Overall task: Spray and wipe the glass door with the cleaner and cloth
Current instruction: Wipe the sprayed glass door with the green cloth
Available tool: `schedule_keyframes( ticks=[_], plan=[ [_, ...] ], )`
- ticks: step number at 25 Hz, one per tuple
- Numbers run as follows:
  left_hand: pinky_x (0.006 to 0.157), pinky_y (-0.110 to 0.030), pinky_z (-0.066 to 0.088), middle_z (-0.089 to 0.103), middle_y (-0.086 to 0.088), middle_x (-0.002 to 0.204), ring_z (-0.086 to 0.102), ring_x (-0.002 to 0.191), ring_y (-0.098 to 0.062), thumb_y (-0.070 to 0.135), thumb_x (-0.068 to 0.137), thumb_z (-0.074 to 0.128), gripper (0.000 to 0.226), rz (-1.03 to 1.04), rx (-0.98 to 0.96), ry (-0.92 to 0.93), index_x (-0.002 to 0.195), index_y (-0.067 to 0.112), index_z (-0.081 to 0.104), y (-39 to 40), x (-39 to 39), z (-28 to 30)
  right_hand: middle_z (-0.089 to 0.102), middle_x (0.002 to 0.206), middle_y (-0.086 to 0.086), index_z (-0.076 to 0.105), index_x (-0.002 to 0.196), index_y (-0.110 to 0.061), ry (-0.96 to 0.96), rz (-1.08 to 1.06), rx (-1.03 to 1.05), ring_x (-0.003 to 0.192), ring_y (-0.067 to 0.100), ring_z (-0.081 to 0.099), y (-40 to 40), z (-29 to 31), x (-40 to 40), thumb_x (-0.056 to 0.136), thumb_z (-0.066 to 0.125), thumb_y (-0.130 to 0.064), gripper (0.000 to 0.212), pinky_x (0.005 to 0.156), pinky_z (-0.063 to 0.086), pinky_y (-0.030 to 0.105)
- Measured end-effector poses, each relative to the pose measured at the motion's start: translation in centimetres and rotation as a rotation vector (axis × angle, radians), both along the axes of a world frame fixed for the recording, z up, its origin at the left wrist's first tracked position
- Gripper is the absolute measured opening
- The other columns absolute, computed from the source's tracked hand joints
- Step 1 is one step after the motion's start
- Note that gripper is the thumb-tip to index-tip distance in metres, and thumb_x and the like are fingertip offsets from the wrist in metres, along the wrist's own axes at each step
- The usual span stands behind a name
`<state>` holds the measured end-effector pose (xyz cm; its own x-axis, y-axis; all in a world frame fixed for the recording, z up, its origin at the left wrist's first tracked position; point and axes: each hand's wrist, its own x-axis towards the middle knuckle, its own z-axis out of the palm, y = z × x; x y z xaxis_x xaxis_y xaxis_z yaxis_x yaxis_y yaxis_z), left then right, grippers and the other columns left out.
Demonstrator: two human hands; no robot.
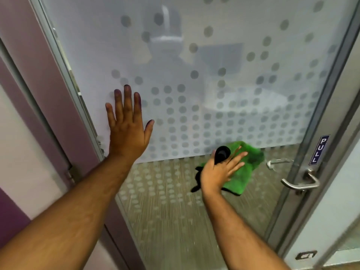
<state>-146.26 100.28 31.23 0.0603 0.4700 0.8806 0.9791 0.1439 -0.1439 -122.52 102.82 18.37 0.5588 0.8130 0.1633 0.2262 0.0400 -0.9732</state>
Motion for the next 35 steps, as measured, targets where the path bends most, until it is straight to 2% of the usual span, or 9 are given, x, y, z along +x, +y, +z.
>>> schedule_keyframes(
  ticks=[3,6,12,16,20,22,28,30,35],
  plan=[
    [0.131,-0.058,-0.007,-0.006,-0.018,0.179,-0.004,0.166,-0.042,0.059,0.109,0.033,0.086,-0.002,-0.032,0.003,0.170,0.013,-0.006,-0.5,0.0,0.2,-0.015,0.180,0.008,-0.001,0.172,-0.015,0.463,0.011,-0.163,0.165,0.047,-0.004,-1.5,2.8,-6.5,0.111,0.047,-0.044,0.083,0.132,0.011,0.059],
    [0.131,-0.059,-0.004,-0.005,-0.018,0.179,-0.003,0.166,-0.043,0.058,0.108,0.037,0.087,-0.009,-0.047,0.004,0.170,0.013,-0.005,-0.6,-0.1,0.4,-0.022,0.178,0.013,-0.011,0.170,-0.016,0.674,0.170,-0.297,0.163,0.052,-0.004,-4.5,5.5,-12.6,0.111,0.044,-0.046,0.086,0.133,0.009,0.056],
    [0.133,-0.053,-0.004,-0.008,-0.012,0.180,-0.014,0.165,-0.030,0.053,0.107,0.046,0.087,-0.094,-0.077,0.072,0.171,0.019,-0.002,-1.6,-2.3,0.6,-0.040,0.171,-0.004,-0.022,0.167,-0.028,0.569,0.511,-0.198,0.166,0.037,-0.014,-9.2,4.5,-18.1,0.109,0.039,-0.057,0.089,0.132,0.007,0.055],
    [0.133,-0.048,-0.008,-0.017,-0.005,0.178,-0.020,0.164,-0.026,0.055,0.108,0.041,0.084,-0.112,-0.087,0.087,0.171,0.022,-0.004,-1.9,-2.7,0.6,-0.031,0.176,0.001,-0.017,0.169,-0.029,0.582,0.331,-0.265,0.165,0.045,-0.004,-6.7,2.7,-13.2,0.110,0.038,-0.057,0.086,0.130,0.018,0.059],
    [0.133,-0.049,-0.010,-0.018,-0.005,0.178,-0.020,0.164,-0.027,0.054,0.108,0.043,0.086,-0.114,-0.066,0.087,0.171,0.022,-0.006,-1.2,-2.7,0.3,-0.025,0.178,0.001,-0.014,0.170,-0.024,0.715,0.123,-0.251,0.163,0.051,-0.007,-3.2,2.2,-6.0,0.111,0.037,-0.056,0.085,0.130,0.009,0.063],
    [0.133,-0.050,-0.011,-0.017,-0.006,0.178,-0.021,0.164,-0.028,0.053,0.108,0.045,0.087,-0.108,-0.055,0.077,0.171,0.021,-0.006,-1.0,-2.6,0.1,-0.018,0.180,-0.001,-0.005,0.171,-0.023,0.546,0.077,-0.082,0.164,0.046,-0.009,-2.2,3.7,-4.1,0.111,0.040,-0.052,0.081,0.130,0.010,0.067],
    [0.134,-0.048,-0.008,0.000,-0.009,0.181,-0.013,0.166,-0.024,0.051,0.106,0.051,0.085,-0.192,-0.014,0.016,0.172,0.020,0.007,-1.5,-2.2,0.3,-0.010,0.181,-0.005,-0.001,0.171,-0.027,-0.305,0.090,0.443,0.165,0.037,-0.016,1.0,16.6,-2.6,0.097,0.050,-0.040,0.091,0.119,-0.004,0.085],
    [0.134,-0.051,-0.003,0.010,-0.006,0.181,-0.003,0.168,-0.023,0.051,0.102,0.057,0.087,-0.232,0.040,-0.046,0.171,0.019,0.015,-1.7,-1.8,0.8,-0.008,0.181,-0.002,0.001,0.171,-0.026,-0.553,0.079,0.545,0.165,0.038,-0.014,1.7,20.0,-2.8,0.091,0.052,-0.032,0.095,0.116,-0.008,0.087],
    [0.133,-0.061,0.006,0.018,-0.007,0.179,0.012,0.167,-0.029,0.043,0.106,0.050,0.074,-0.235,0.291,-0.249,0.169,0.017,0.021,-0.3,-1.4,6.4,-0.002,0.180,-0.007,0.018,0.171,-0.026,-1.220,0.251,0.851,0.168,0.032,0.002,0.3,23.8,-7.6,0.092,0.055,-0.044,0.089,0.118,-0.006,0.084]
  ],
)
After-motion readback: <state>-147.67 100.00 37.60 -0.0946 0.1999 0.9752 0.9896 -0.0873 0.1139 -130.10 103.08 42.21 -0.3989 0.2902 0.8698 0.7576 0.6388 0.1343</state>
